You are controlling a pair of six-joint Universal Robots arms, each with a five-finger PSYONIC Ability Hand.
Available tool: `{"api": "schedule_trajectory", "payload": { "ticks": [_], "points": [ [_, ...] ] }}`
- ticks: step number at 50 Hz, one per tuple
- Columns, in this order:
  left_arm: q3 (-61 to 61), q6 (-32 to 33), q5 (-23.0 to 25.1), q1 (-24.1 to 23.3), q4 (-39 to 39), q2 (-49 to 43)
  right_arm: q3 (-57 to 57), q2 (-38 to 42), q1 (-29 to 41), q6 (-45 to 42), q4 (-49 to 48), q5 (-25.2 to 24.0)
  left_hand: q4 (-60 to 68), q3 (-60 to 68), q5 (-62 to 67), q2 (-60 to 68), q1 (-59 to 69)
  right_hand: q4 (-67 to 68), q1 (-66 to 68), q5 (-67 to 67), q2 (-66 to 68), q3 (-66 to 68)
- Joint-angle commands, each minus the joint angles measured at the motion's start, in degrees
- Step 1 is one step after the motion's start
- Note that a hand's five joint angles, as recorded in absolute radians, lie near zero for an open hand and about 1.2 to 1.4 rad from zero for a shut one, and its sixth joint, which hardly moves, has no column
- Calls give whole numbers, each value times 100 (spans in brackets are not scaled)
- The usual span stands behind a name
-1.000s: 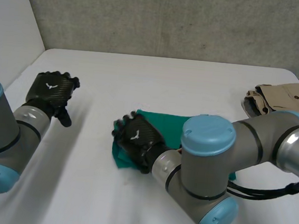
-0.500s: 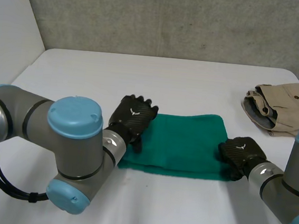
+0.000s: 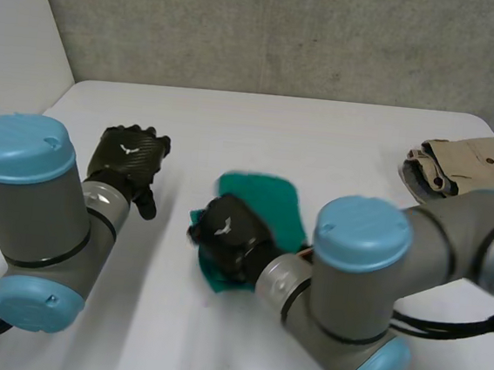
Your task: Fold the laundry.
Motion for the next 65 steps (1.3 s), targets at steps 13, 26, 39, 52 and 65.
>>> {"api": "schedule_trajectory", "payload": {
  "ticks": [13,26,39,52,65],
  "points": [
    [1261,-1004,1075,-693,-4,-1082,-229,-392,-1709,3394,579,151,215,154,270,177,-77,-5701,-4586,-5615,-5637,-5671],
    [1939,-776,223,-817,-1559,-2190,-1319,1059,-1691,2921,1730,221,232,171,287,194,-60,-5701,-4586,-5615,-5637,-5671],
    [1921,-529,213,-949,-1745,-1348,-837,15,-1700,2225,1530,722,31,-31,85,-8,-262,-5701,-4586,-5615,-5637,-5671],
    [1947,-941,1978,-387,-1920,594,973,-1331,-1165,2225,334,863,131,69,185,92,-162,-5701,-4586,-5615,-5637,-5671],
    [2071,-1250,2393,-158,-2518,859,1616,-454,-391,2129,-1090,1020,148,86,202,110,-144,-5701,-4586,-5615,-5637,-5671]
  ]
}}
